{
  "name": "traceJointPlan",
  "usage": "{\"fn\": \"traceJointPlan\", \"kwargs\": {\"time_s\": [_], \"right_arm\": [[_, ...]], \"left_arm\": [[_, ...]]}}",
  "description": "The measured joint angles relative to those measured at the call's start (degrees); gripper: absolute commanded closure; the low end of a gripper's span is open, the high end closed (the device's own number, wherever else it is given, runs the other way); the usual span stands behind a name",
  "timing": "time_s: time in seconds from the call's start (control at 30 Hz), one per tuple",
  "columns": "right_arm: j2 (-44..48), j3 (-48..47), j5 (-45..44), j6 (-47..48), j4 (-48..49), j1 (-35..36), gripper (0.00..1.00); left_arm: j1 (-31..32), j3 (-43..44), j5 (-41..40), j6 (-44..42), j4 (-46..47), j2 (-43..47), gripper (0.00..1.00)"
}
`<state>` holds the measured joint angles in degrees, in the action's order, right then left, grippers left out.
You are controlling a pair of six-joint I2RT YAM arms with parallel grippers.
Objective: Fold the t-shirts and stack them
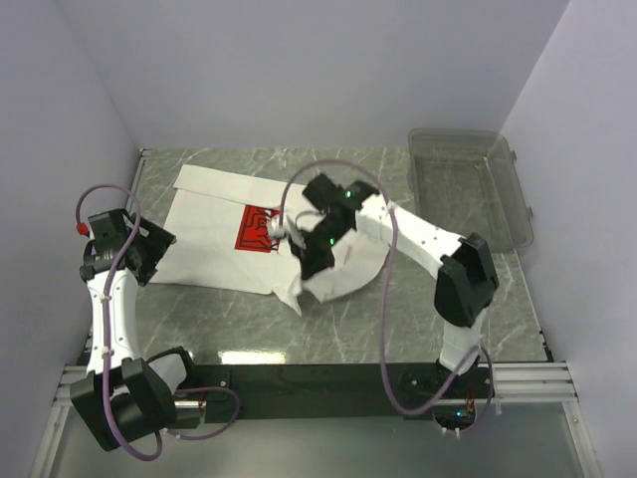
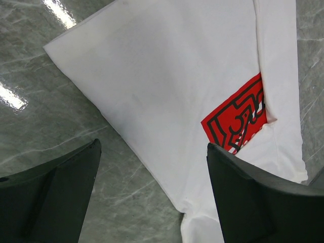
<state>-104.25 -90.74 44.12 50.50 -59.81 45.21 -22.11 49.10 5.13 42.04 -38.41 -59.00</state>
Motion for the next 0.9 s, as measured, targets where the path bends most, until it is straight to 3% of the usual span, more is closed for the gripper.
{"fn": "traceJointPlan", "kwargs": {"time_s": [0.1, 0.13, 0.17, 0.2, 0.37, 0.5, 0.67, 0.9], "right_arm": [[-7.0, -11.5, 2.2, -3.1, -1.9, -5.4, 0.96], [-9.5, -14.4, 2.1, -5.0, -1.9, -6.9, 0.89], [-11.3, -16.0, 1.8, -6.5, -1.5, -8.0, 0.74], [-13.6, -17.5, 1.0, -9.3, -1.3, -9.3, 0.68], [-18.9, -16.2, -8.3, -22.4, 4.5, -13.6, 0.5], [-17.5, -11.8, -14.8, -29.4, 9.9, -15.8, 0.48], [-12.9, -8.1, -12.7, -29.1, 11.6, -17.5, 0.48], [-10.3, -4.5, -13.5, -28.4, 13.9, -12.3, 0.46]], "left_arm": [[0.0, 0.0, 0.3, -0.5, 0.1, -0.2, 0.09], [0.0, 0.0, 0.6, -0.7, 0.2, -0.4, 0.09], [0.0, 0.0, 0.9, -0.9, 0.4, -0.6, 0.09], [0.0, 0.0, 1.2, -0.9, 0.6, -0.9, 0.09], [0.0, 0.0, 2.4, -1.5, 0.9, -1.7, 0.09], [0.0, 0.0, 3.8, -2.5, 1.3, -1.9, 0.09], [0.0, 0.0, 6.2, -3.5, 2.8, -2.1, 0.09], [0.0, 0.0, 8.9, -3.9, 4.9, -4.2, 0.1]]}}
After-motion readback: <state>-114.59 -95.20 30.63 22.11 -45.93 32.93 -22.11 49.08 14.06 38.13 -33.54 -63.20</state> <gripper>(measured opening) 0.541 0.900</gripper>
